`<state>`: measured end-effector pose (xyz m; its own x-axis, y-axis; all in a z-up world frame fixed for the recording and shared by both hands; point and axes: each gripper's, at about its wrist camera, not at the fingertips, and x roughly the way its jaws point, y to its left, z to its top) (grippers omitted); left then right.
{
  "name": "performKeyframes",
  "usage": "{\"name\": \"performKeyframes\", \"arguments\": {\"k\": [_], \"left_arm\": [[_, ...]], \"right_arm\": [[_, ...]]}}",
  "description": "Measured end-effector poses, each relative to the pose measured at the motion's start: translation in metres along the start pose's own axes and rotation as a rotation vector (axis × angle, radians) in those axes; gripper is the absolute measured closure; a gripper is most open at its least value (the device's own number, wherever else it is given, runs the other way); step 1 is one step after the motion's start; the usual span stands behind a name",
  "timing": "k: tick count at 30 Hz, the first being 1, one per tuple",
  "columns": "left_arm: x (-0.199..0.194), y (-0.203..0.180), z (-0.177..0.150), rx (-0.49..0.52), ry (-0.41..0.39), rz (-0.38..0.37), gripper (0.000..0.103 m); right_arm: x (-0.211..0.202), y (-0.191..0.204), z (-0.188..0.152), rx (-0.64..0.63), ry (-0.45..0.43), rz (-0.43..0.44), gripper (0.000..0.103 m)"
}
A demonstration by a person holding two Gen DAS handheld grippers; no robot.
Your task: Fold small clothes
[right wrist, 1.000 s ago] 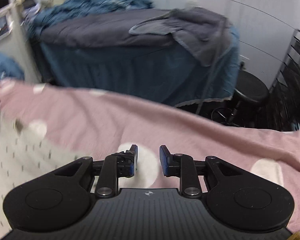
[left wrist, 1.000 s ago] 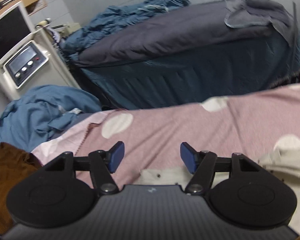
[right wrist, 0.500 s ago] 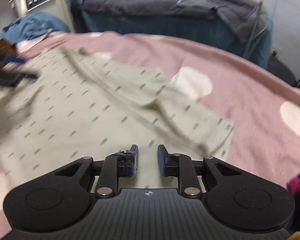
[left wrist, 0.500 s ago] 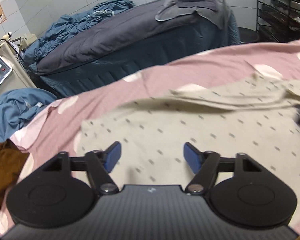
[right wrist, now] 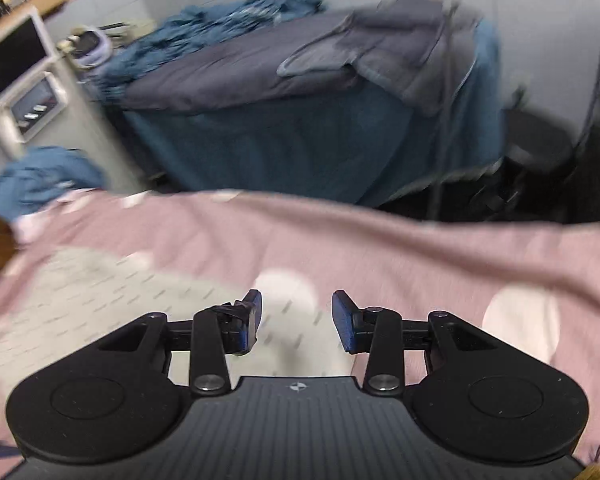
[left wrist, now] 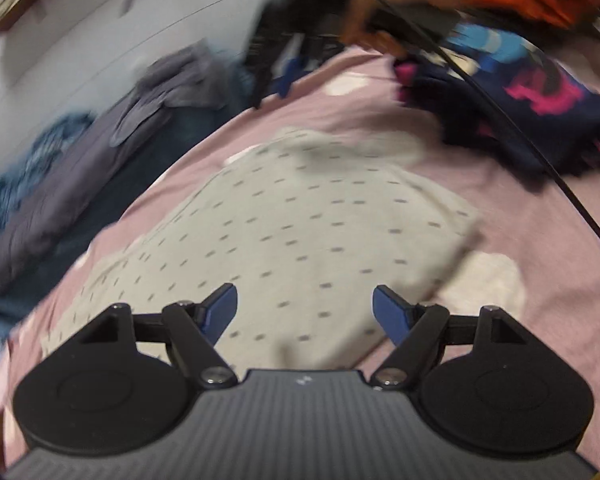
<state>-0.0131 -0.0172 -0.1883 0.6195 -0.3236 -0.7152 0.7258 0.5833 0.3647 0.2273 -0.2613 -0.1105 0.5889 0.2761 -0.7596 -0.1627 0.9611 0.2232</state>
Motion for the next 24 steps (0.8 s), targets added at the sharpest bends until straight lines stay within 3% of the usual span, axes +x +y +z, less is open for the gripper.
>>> {"name": "performKeyframes", "arguments": {"k": [3, 7, 10, 11, 12, 14, 17, 21, 24], "left_arm": [[0.008, -0.036, 0.004, 0.146, -0.008, -0.024, 0.035], [0.026, -0.076, 0.012, 0.293, -0.037, -0.047, 0.035], [0.05, -0.097, 0.021, 0.364, -0.02, -0.003, 0.044], [0.057, -0.099, 0.025, 0.361, -0.023, 0.014, 0.049], [0.063, -0.1, 0.03, 0.349, -0.025, 0.019, 0.064], [0.076, -0.1, 0.041, 0.323, 0.003, 0.006, 0.081], [0.082, -0.09, 0.057, 0.227, 0.037, -0.017, 0.089], [0.07, -0.05, 0.063, -0.12, 0.06, -0.095, 0.091], [0.053, -0.02, 0.059, -0.331, 0.035, -0.086, 0.091]], "right_arm": [[-0.021, -0.009, -0.02, 0.033, 0.059, 0.055, 0.036], [-0.04, -0.021, -0.048, 0.083, 0.089, 0.07, 0.036], [-0.047, -0.025, -0.062, 0.1, 0.093, 0.069, 0.036], [-0.047, -0.025, -0.065, 0.105, 0.096, 0.073, 0.036], [-0.047, -0.026, -0.066, 0.107, 0.103, 0.077, 0.036], [-0.049, -0.027, -0.069, 0.101, 0.11, 0.088, 0.036], [-0.041, -0.028, -0.068, 0.097, 0.14, 0.13, 0.03], [-0.018, -0.03, -0.064, 0.14, 0.191, 0.142, 0.026], [0.002, -0.028, -0.057, 0.167, 0.2, 0.13, 0.023]]}}
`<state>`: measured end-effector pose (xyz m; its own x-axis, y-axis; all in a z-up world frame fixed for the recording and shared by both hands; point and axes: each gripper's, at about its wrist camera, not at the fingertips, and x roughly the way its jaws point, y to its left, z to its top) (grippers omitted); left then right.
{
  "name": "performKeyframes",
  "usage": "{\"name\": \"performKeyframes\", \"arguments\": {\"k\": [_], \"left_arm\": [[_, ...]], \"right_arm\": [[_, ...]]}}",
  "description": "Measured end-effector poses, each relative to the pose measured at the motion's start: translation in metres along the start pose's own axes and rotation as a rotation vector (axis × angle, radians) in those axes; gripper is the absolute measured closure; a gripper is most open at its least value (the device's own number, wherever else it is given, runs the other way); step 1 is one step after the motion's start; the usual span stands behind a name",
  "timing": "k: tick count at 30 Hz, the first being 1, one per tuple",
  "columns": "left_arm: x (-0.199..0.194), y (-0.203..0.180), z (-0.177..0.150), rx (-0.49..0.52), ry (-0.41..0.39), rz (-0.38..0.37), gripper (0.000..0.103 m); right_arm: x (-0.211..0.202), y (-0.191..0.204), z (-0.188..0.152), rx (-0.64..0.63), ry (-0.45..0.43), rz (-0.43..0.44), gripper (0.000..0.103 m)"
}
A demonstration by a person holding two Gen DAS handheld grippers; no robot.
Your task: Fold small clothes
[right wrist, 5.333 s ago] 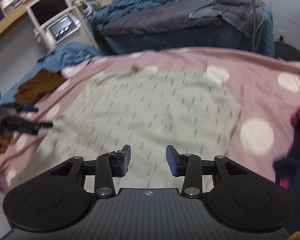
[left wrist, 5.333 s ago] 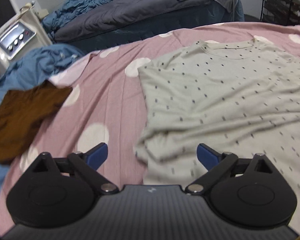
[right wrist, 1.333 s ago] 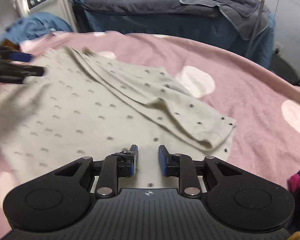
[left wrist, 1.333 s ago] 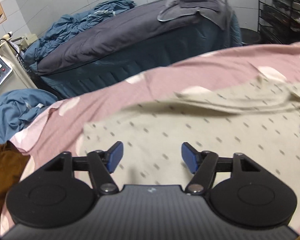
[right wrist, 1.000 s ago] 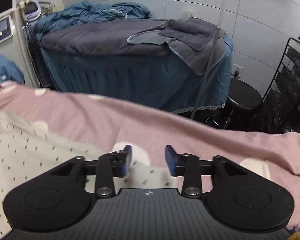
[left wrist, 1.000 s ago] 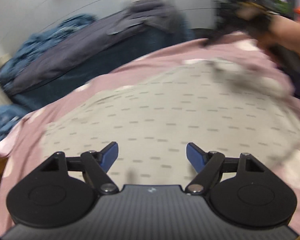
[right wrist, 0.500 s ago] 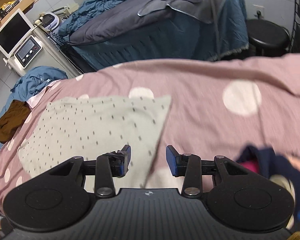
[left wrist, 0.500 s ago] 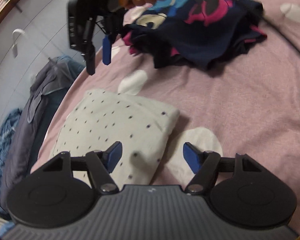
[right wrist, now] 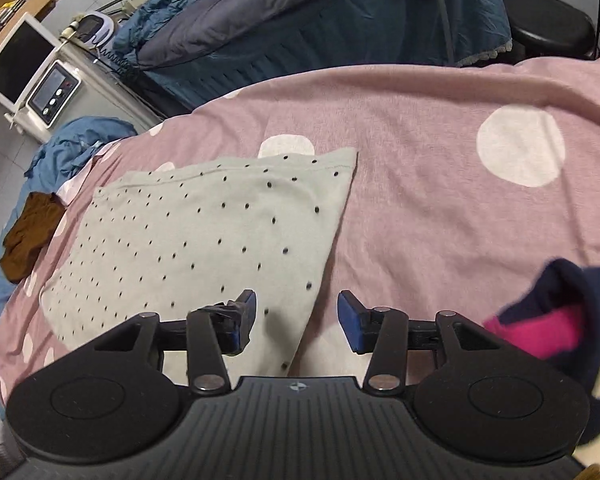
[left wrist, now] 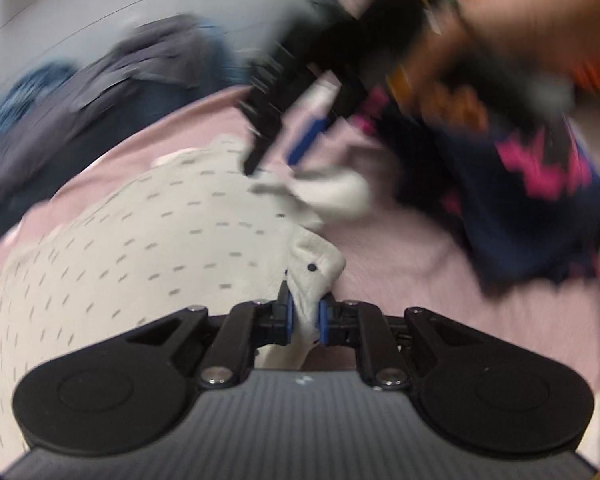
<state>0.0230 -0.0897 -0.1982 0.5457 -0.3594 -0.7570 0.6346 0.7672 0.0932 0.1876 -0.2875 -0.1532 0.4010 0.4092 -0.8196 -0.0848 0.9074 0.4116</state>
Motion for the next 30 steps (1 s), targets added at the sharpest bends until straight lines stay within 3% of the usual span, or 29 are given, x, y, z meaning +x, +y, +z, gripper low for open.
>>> {"name": "performKeyframes", "arguments": {"k": [2, 4, 7, 10, 11, 12, 15, 22, 26, 30], "left_arm": [[-0.012, 0.022, 0.003, -0.129, -0.024, 0.012, 0.091], [-0.015, 0.042, 0.003, -0.227, -0.015, -0.004, 0.092], [-0.015, 0.064, -0.001, -0.302, -0.003, -0.012, 0.092], [-0.017, 0.079, -0.005, -0.348, 0.0, -0.01, 0.092], [-0.017, 0.083, -0.007, -0.365, 0.001, -0.01, 0.092], [-0.018, 0.086, -0.008, -0.381, 0.0, -0.01, 0.092], [-0.024, 0.1, -0.011, -0.413, -0.016, 0.005, 0.093], [-0.073, 0.167, -0.026, -0.516, -0.112, 0.117, 0.093], [-0.11, 0.218, -0.055, -0.656, -0.152, 0.226, 0.093], [-0.125, 0.255, -0.097, -0.722, -0.112, 0.353, 0.094]], "right_arm": [[0.016, -0.005, 0.006, 0.076, 0.037, -0.001, 0.02], [0.023, -0.01, 0.008, 0.165, 0.014, 0.026, 0.017], [0.028, -0.014, 0.01, 0.284, -0.011, 0.118, 0.023], [0.035, -0.01, 0.01, 0.339, -0.013, 0.121, 0.05], [0.036, -0.009, 0.01, 0.345, -0.018, 0.103, 0.074], [0.036, -0.007, 0.011, 0.353, -0.02, 0.083, 0.088], [0.028, 0.004, 0.016, 0.33, -0.048, 0.069, 0.09], [0.026, 0.09, 0.053, 0.195, -0.088, 0.208, 0.091], [0.06, 0.16, 0.077, 0.121, -0.053, 0.299, 0.091], [0.113, 0.231, 0.085, 0.0, 0.018, 0.315, 0.091]]}}
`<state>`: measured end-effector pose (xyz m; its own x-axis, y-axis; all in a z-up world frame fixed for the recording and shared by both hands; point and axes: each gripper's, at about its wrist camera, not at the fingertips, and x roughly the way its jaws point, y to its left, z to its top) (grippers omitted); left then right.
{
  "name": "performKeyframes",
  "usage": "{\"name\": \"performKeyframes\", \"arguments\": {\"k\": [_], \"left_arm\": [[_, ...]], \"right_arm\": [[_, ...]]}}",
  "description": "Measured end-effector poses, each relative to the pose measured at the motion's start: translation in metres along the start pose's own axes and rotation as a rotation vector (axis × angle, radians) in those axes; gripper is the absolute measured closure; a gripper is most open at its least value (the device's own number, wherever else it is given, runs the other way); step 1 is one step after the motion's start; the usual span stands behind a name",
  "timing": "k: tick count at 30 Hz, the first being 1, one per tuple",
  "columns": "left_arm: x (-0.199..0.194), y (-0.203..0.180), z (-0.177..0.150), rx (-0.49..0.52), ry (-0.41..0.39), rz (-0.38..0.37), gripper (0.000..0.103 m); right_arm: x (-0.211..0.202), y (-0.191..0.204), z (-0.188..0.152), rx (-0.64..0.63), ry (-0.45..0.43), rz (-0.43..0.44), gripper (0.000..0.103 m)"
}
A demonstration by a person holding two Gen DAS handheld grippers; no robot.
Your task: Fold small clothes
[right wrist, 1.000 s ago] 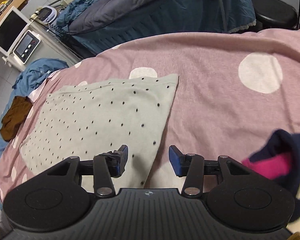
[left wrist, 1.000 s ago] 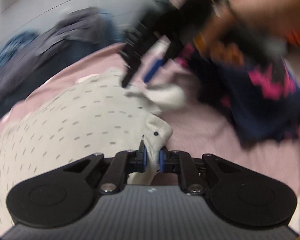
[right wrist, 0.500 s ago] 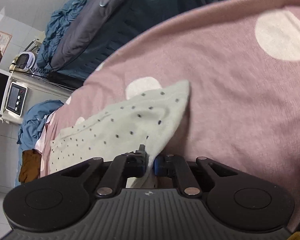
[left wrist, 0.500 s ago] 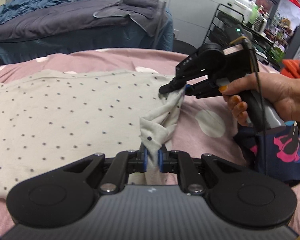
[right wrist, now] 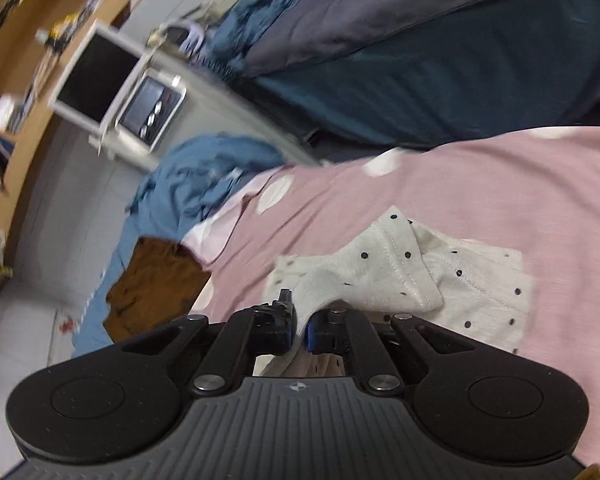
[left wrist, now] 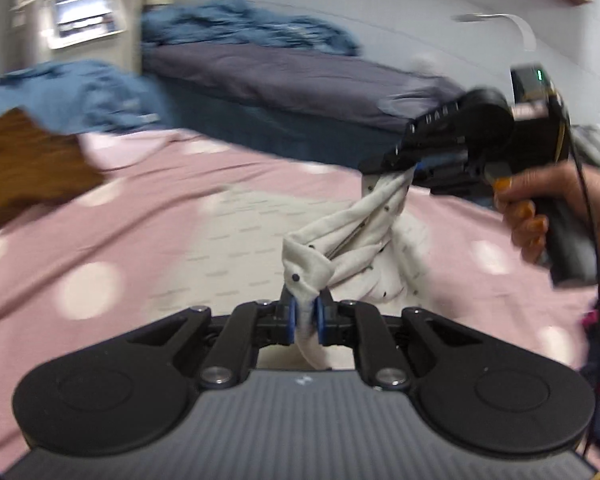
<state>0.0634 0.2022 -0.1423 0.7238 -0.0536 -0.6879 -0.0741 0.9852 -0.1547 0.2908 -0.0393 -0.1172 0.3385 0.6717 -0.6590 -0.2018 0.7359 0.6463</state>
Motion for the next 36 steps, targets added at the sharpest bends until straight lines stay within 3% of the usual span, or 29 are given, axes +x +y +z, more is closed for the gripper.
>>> {"name": "performKeyframes", "arguments": {"k": [5, 7, 9, 10, 12, 14, 18, 21, 24, 28, 36], "left_arm": [[0.014, 0.063, -0.014, -0.201, 0.085, 0.061, 0.096], [0.019, 0.081, -0.02, -0.271, 0.103, 0.067, 0.095], [0.021, 0.1, -0.027, -0.352, 0.114, 0.065, 0.091], [0.02, 0.105, -0.03, -0.375, 0.116, 0.082, 0.09], [0.013, 0.114, -0.034, -0.396, 0.12, 0.129, 0.082], [0.007, 0.124, -0.035, -0.442, 0.116, 0.122, 0.072], [-0.004, 0.135, -0.037, -0.53, 0.102, -0.006, 0.043], [0.0, 0.126, -0.038, -0.51, 0.145, -0.067, 0.03], [0.012, 0.112, -0.042, -0.476, 0.178, -0.086, 0.029], [0.031, 0.104, -0.047, -0.503, 0.193, -0.087, 0.029], [0.058, 0.103, -0.047, -0.567, 0.122, -0.109, 0.03]], "right_arm": [[0.077, 0.034, -0.008, -0.084, 0.108, -0.076, 0.09], [0.093, 0.037, -0.011, -0.091, 0.125, -0.109, 0.08], [0.101, 0.037, -0.012, -0.071, 0.119, -0.124, 0.057], [0.101, 0.038, -0.013, -0.059, 0.105, -0.107, 0.055], [0.091, 0.038, -0.012, -0.051, 0.068, -0.052, 0.044], [0.074, 0.044, -0.009, -0.077, 0.019, -0.017, 0.037], [0.032, 0.039, -0.003, -0.126, -0.049, -0.02, 0.024], [-0.002, 0.013, -0.005, -0.095, -0.081, -0.064, 0.014], [-0.02, -0.017, -0.014, -0.059, -0.07, -0.129, 0.014], [-0.036, -0.055, -0.038, 0.026, -0.044, -0.173, 0.014], [-0.013, -0.073, -0.071, 0.145, -0.006, -0.084, 0.022]]}}
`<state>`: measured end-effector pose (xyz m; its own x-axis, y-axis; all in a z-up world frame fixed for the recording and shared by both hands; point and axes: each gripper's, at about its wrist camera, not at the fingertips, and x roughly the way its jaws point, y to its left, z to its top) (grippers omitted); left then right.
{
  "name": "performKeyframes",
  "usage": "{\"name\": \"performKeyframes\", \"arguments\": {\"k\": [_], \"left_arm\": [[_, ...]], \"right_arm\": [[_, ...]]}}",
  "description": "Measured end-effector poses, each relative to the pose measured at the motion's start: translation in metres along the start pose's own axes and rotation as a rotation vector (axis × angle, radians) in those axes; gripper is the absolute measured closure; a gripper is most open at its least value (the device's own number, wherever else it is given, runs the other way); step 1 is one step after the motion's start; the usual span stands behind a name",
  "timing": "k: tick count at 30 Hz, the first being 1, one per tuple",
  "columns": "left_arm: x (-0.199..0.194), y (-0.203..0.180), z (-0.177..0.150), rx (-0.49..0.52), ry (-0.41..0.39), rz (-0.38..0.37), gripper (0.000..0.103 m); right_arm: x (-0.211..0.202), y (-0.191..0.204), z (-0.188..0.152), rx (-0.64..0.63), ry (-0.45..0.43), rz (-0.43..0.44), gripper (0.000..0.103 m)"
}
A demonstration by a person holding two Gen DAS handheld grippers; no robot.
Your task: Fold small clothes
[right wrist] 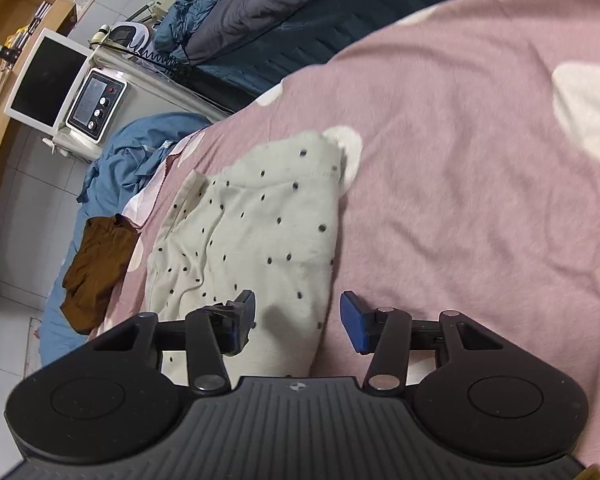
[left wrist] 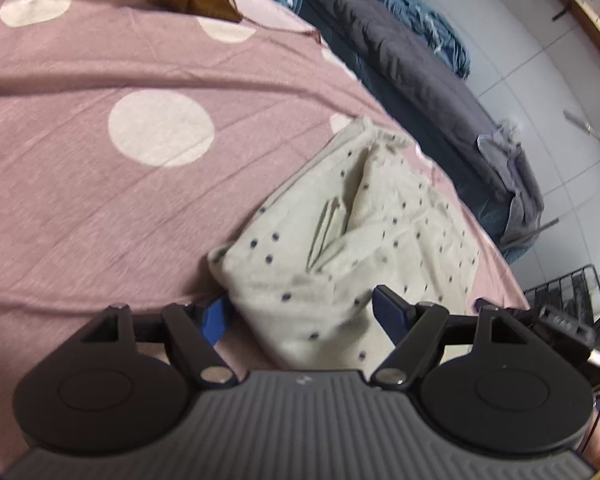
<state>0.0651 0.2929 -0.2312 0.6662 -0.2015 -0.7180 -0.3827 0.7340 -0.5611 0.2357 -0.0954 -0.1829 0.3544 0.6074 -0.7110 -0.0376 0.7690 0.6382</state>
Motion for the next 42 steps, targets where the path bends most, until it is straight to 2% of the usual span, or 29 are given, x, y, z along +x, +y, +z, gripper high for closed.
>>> {"name": "performKeyframes", "arguments": {"k": [2, 5, 11, 14, 18, 19, 20, 23, 27, 32, 35, 42], "left_arm": [[0.002, -0.003, 0.001, 0.005, -0.003, 0.006, 0.03], [0.005, -0.007, 0.003, 0.014, 0.002, 0.003, 0.039], [0.01, -0.016, 0.007, 0.045, 0.018, 0.059, 0.047], [0.013, -0.025, 0.008, 0.099, 0.035, 0.116, 0.052], [0.015, -0.034, 0.01, 0.14, 0.051, 0.154, 0.058], [0.015, -0.035, 0.01, 0.142, 0.052, 0.158, 0.06], [0.015, -0.035, 0.01, 0.145, 0.053, 0.159, 0.065], [0.015, -0.039, 0.009, 0.153, 0.063, 0.149, 0.077], [0.013, -0.05, 0.008, 0.2, 0.056, 0.162, 0.082], [0.002, -0.062, 0.007, 0.215, 0.043, 0.138, 0.084], [-0.008, -0.077, 0.003, 0.224, 0.05, 0.085, 0.084], [-0.028, -0.153, -0.038, 0.338, 0.09, -0.04, 0.084]], "right_arm": [[0.008, 0.002, -0.001, 0.013, -0.015, 0.013, 0.024], [0.017, 0.003, 0.0, 0.014, -0.04, 0.036, 0.024], [0.022, 0.001, 0.004, 0.041, -0.078, 0.063, 0.026], [0.026, 0.001, 0.005, 0.032, -0.062, 0.058, 0.044], [0.03, 0.002, 0.006, 0.034, -0.056, 0.044, 0.059], [0.031, 0.003, 0.006, 0.03, -0.054, 0.036, 0.065], [0.031, 0.005, 0.006, 0.021, -0.052, 0.028, 0.075], [0.03, 0.011, 0.005, -0.016, -0.054, 0.0, 0.08], [0.022, 0.018, 0.004, -0.044, -0.081, -0.028, 0.085], [0.004, 0.032, 0.005, -0.104, -0.106, -0.032, 0.088], [-0.017, 0.04, 0.006, -0.13, -0.127, -0.03, 0.088], [-0.11, 0.026, 0.012, -0.119, -0.227, -0.05, 0.088]]}}
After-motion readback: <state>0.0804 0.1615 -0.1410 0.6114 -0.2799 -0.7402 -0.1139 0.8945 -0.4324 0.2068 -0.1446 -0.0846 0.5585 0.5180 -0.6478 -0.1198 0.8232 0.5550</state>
